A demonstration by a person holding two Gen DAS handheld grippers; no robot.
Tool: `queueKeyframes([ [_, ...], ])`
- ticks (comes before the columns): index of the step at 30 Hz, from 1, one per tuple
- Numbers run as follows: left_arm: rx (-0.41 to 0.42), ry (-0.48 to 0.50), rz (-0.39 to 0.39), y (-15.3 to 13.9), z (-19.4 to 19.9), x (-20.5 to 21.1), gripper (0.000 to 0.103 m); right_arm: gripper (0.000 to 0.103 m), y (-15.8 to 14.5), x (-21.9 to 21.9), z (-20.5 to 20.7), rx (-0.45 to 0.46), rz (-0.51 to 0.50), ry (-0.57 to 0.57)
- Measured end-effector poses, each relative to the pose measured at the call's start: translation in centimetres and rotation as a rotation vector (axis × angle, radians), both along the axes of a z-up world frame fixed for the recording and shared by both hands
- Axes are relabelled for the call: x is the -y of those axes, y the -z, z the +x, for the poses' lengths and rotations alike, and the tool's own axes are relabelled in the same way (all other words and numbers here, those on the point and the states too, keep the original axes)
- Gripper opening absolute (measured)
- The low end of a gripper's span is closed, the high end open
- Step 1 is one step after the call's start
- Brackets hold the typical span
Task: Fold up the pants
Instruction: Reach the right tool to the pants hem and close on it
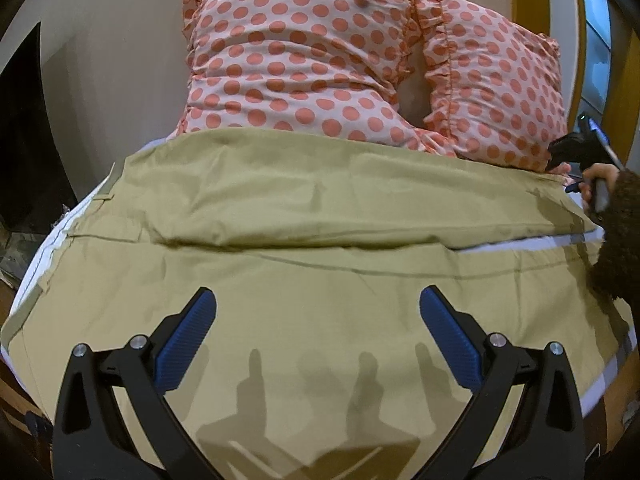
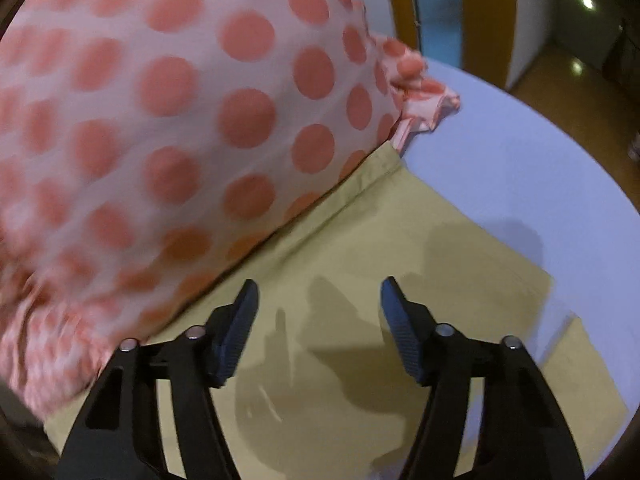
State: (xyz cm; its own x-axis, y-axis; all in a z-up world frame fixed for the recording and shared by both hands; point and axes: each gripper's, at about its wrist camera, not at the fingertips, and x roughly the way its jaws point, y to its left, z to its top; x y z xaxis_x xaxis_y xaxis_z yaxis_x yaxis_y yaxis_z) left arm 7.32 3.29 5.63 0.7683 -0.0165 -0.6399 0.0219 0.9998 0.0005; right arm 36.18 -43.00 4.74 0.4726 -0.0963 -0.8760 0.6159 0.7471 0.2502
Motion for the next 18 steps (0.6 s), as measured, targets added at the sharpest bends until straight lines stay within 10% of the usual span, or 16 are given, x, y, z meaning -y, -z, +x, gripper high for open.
queueKeyframes([
  [9, -0.046, -0.023, -0.011, 1.6, 2.8, -0.8, 0.101, 0.064, 3.4, -0.3, 5.2, -0.043, -0.113, 0.072],
  [14, -0.044, -0.034, -0.013, 1.5, 2.5, -1.2, 0.101, 0.010, 4.7, 0.4, 3.6, 0.042, -0.192, 0.043],
  [18, -0.031, -0.051, -0.024, 0.8, 1.8, -2.0, 0.101, 0.004, 5.3, 3.3, -0.2, 0.196, 0.022, 0.062],
])
